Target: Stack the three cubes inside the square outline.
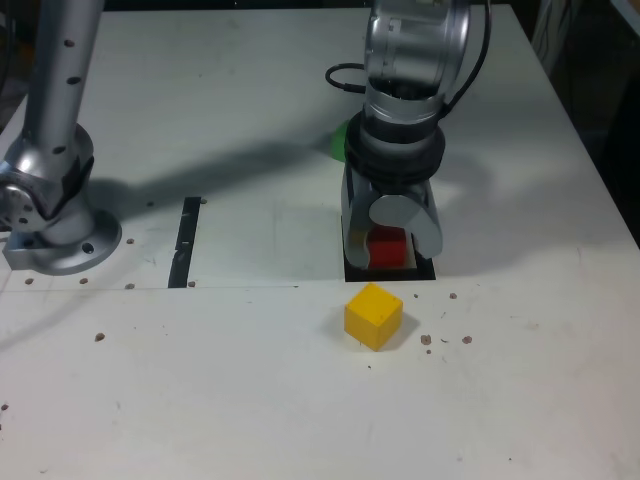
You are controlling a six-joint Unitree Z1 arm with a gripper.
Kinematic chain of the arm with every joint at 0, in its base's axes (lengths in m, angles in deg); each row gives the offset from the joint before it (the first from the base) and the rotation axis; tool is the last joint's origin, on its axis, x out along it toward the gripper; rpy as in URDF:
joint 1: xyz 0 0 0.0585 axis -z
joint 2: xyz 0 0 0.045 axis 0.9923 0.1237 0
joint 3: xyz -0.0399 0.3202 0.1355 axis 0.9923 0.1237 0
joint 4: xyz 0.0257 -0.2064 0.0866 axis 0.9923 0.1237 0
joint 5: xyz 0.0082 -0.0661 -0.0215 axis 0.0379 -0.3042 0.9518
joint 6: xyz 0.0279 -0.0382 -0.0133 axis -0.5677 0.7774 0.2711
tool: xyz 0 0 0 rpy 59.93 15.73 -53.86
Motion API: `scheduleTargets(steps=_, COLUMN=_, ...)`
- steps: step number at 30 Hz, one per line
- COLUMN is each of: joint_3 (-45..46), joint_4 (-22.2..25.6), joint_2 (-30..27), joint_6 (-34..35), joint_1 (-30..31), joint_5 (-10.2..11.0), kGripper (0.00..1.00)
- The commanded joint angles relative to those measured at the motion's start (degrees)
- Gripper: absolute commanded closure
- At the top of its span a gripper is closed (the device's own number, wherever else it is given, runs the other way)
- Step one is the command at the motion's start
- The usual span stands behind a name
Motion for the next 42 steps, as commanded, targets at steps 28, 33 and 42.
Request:
scheduleTargets(steps=28, joint_3=-11.54, joint_4=17.82, joint_2=-1.15, joint_6=-19.49, joint_1=14.68, joint_5=1.62, kGripper=0.06)
scheduleTargets(steps=33, joint_3=-8.66, joint_4=15.11, joint_2=0.93, joint_6=-20.34, joint_1=14.92, joint_5=1.02, kGripper=0.07)
scheduleTargets(steps=42, joint_3=-6.75, joint_4=9.48, joint_2=2.78, joint_6=-21.45, joint_1=15.66, joint_5=-1.05, kGripper=0.14)
